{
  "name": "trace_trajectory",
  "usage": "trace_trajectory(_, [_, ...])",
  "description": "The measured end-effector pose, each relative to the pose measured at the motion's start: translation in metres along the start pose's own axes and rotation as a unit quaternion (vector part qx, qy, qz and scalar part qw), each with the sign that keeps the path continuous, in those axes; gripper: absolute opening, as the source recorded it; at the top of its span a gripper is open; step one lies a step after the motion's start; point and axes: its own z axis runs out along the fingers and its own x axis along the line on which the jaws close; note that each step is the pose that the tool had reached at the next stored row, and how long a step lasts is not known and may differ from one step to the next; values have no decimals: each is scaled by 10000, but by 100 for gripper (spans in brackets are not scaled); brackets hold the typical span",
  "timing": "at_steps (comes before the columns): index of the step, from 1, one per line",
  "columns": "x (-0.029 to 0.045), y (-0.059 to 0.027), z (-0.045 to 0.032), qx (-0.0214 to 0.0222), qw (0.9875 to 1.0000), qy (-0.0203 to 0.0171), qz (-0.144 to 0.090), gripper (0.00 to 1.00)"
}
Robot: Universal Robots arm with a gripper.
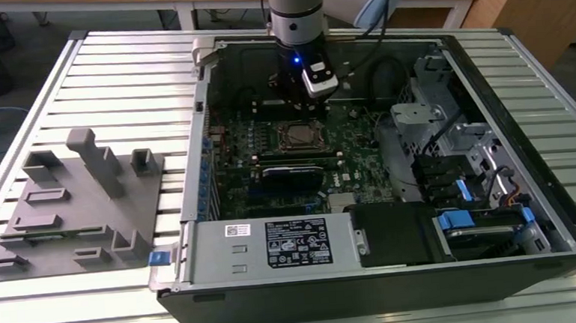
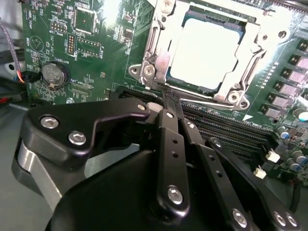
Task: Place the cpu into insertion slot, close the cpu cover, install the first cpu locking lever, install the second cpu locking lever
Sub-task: 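Install the first cpu locking lever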
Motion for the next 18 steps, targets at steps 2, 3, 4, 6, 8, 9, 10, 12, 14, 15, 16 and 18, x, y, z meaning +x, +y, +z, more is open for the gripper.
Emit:
trace_trajectory(2, [0,0,0,0,10000,0,-1,11])
trace_trajectory(3, [0,0,-1,0,10000,0,-1,11])
trace_trajectory(4, [1,0,-1,1,10000,1,0,11])
trace_trajectory(6, [1,-6,1,-3,10000,1,0,11])
trace_trajectory(8, [0,-28,9,-16,10000,-1,3,11])
trace_trajectory(9, [-1,-41,11,-20,10000,-2,3,11])
trace_trajectory(10, [-2,-56,10,-16,10000,-2,2,11])
trace_trajectory(12, [1,-71,7,-14,10000,-2,2,11])
trace_trajectory(14, [1,-72,7,-14,10000,-3,2,11])
trace_trajectory(15, [1,-72,6,-15,10000,-3,2,11])
trace_trajectory(16, [2,-74,5,-18,10000,-4,2,11])
trace_trajectory(18, [2,-79,3,-29,10000,-6,3,11])
